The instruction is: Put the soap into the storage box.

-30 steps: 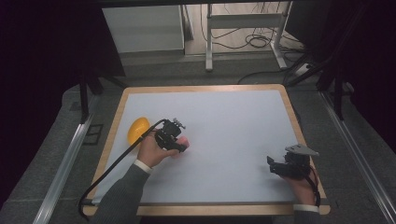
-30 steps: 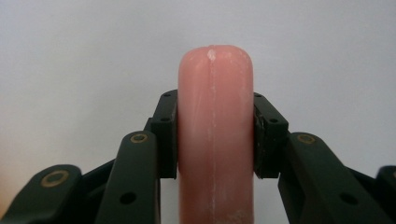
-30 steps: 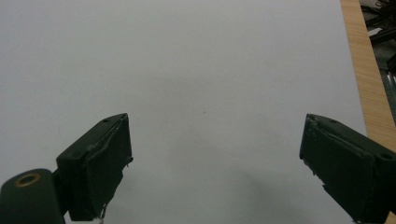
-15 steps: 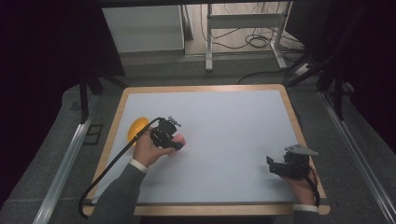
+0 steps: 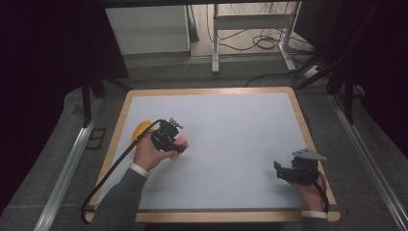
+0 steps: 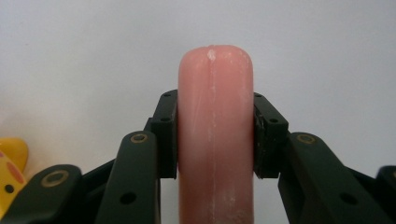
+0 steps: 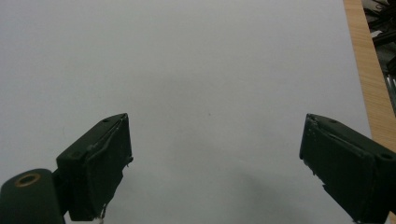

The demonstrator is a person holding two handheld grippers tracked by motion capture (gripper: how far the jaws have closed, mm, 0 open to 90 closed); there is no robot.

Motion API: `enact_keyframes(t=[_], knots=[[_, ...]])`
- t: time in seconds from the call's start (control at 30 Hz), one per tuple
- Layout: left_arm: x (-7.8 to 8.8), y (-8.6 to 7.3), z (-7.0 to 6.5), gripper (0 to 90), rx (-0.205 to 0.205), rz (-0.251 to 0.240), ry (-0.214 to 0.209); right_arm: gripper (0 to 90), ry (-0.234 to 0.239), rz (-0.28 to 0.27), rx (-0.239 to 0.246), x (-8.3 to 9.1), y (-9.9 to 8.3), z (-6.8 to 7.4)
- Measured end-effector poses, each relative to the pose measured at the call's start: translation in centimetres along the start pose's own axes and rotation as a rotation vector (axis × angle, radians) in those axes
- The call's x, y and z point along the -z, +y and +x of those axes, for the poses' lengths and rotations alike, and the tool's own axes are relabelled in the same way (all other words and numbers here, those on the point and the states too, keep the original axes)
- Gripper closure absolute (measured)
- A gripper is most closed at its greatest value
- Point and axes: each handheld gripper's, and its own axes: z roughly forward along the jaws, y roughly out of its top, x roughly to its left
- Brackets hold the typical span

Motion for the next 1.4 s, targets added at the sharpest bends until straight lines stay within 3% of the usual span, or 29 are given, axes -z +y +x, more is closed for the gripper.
enact_keyframes(t=[0.7, 1.4], knots=[[2.0, -0.5, 1.9, 60.4, 0.033, -0.031, 0.036, 8.9, -0.006, 0.004, 0.004, -0.3, -0.2, -0.1], [3.7, -2.3, 4.4, 60.5, 0.101, -0.073, 0.056, 8.9, -0.003, 0.003, 0.017, -0.5, 0.0, 0.3]])
